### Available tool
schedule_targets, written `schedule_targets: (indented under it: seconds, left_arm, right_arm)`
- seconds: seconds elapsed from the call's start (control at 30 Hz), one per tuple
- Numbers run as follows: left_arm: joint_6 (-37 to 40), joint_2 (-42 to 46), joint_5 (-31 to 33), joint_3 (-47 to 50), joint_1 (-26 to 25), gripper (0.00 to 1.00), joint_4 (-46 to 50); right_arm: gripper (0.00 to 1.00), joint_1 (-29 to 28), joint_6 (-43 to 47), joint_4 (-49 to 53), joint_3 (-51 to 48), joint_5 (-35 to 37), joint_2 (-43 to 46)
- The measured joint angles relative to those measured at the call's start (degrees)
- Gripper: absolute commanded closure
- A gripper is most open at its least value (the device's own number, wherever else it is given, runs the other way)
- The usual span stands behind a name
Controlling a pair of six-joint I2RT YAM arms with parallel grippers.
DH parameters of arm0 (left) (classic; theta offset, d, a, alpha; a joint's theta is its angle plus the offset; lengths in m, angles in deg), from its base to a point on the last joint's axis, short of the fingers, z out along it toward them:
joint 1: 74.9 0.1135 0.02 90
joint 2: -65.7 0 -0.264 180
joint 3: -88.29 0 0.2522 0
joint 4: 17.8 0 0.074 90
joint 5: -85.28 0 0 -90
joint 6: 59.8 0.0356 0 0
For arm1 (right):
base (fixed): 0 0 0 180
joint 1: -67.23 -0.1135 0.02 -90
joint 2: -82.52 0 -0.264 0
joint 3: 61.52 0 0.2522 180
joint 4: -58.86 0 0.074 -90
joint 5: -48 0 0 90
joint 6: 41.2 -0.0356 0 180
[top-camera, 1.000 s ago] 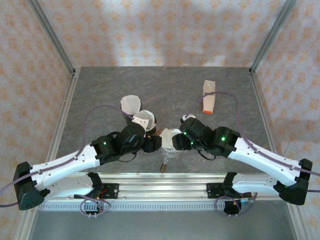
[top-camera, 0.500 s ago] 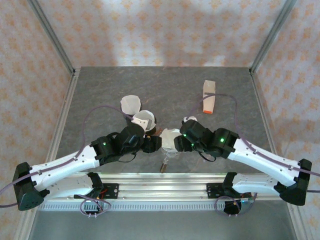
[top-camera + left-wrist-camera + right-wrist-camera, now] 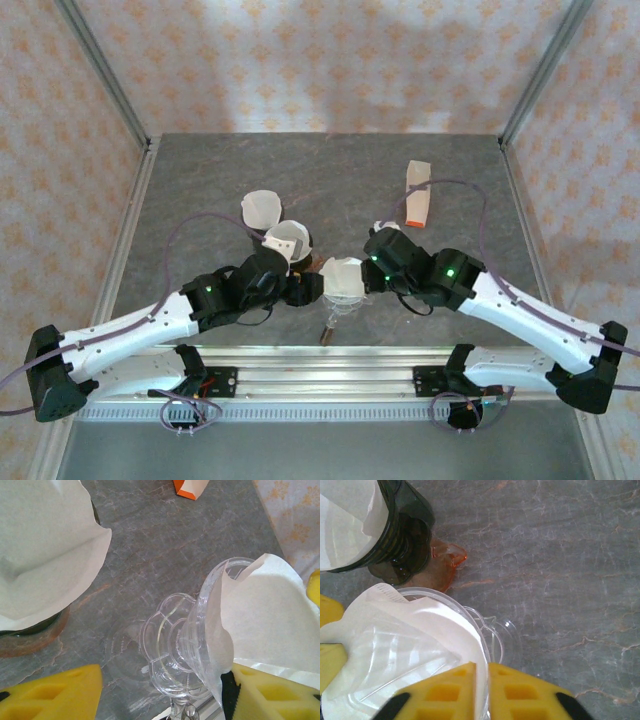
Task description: Place the coffee filter in the dripper
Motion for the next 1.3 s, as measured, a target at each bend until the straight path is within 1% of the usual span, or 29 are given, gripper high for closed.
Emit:
schedule_targets:
  seconds: [0.07, 0.1, 0.2, 0.3, 0.43, 0.57, 0.67, 0.8, 0.9, 1.0, 1.3]
  left_arm:
    - [-0.02, 0.0, 0.0, 0.0, 0.0, 0.35, -0.07]
    - [-0.04, 0.0, 0.0, 0.0, 0.0, 0.33, -0.07]
    - [-0.15, 0.02, -0.02, 0.02, 0.0, 0.26, -0.07]
    - [-0.35, 1.05, -0.07, 0.5, 0.0, 0.23, -0.59]
    - [-0.42, 2.93, -0.22, 0.66, 0.0, 0.24, -1.53]
    - [-0.46, 3.23, -0.26, 0.68, 0.0, 0.3, -2.29]
    - [-0.42, 3.02, -0.48, 0.79, 0.0, 0.31, -2.32]
    - [-0.44, 2.25, -0.44, 1.55, 0.0, 0.3, -2.49]
    - [-0.61, 2.23, -0.44, 2.4, 0.0, 0.27, -2.47]
    - [-0.68, 2.23, -0.48, 2.73, 0.0, 0.26, -2.69]
    - [-1.68, 3.41, -1.51, 4.55, 0.0, 0.21, -6.34]
  right_arm:
    - [0.98, -0.02, 0.0, 0.02, 0.02, -0.15, -0.81]
    - [0.98, -0.04, 0.09, 0.02, 0.02, -0.24, -1.16]
    - [0.98, -0.39, 0.13, 0.0, 0.02, -0.28, -2.1]
    - [0.98, -0.66, 0.13, 0.0, 0.04, -0.26, -2.25]
    - [0.98, -0.79, 0.13, 0.04, 0.09, -0.24, -2.27]
    - [0.98, -1.03, 0.11, 0.39, 0.24, -0.22, -2.27]
    - [0.98, -1.27, 0.09, 0.48, 0.44, -0.2, -2.27]
    - [0.98, -1.4, 0.07, 0.63, 0.46, -0.2, -2.27]
    - [0.98, -1.51, -0.11, 0.63, 0.46, -0.17, -2.27]
    - [0.98, -1.64, -0.2, 0.66, 0.46, -0.17, -2.27]
    - [0.98, -1.68, -0.57, 0.66, 0.46, -0.04, -2.27]
